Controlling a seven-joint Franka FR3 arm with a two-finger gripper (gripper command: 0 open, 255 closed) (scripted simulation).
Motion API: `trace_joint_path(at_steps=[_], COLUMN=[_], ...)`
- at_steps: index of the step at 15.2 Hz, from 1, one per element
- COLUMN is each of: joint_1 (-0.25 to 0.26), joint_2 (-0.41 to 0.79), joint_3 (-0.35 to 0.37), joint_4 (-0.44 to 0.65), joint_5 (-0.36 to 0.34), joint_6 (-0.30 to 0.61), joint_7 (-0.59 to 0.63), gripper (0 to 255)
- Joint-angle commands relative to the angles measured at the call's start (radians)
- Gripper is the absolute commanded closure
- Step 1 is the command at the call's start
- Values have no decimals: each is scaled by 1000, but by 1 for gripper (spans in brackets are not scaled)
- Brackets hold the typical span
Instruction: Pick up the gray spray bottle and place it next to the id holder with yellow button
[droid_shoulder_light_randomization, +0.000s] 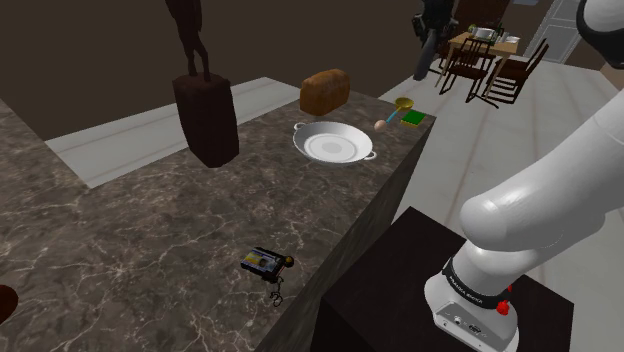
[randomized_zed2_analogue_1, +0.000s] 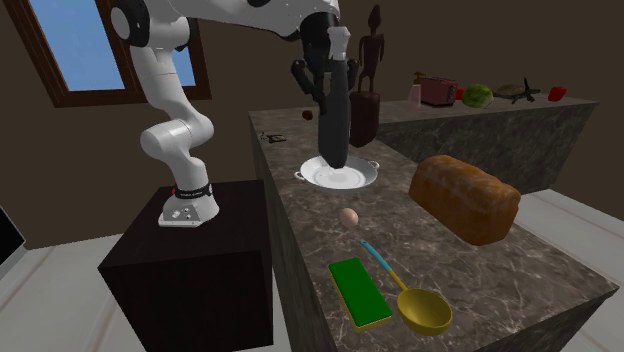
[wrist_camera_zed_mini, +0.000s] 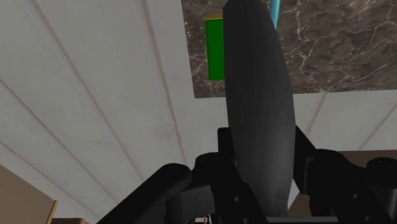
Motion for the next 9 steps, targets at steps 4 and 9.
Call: trace_joint_path(at_steps=[4,9], joint_1=[2,4], joint_2=[11,29], joint_3=[1,4], joint_4=[81,168], joint_5=[12,21], joint_6=[-65,-130], joint_7=[-28,-53], gripper=[255,255])
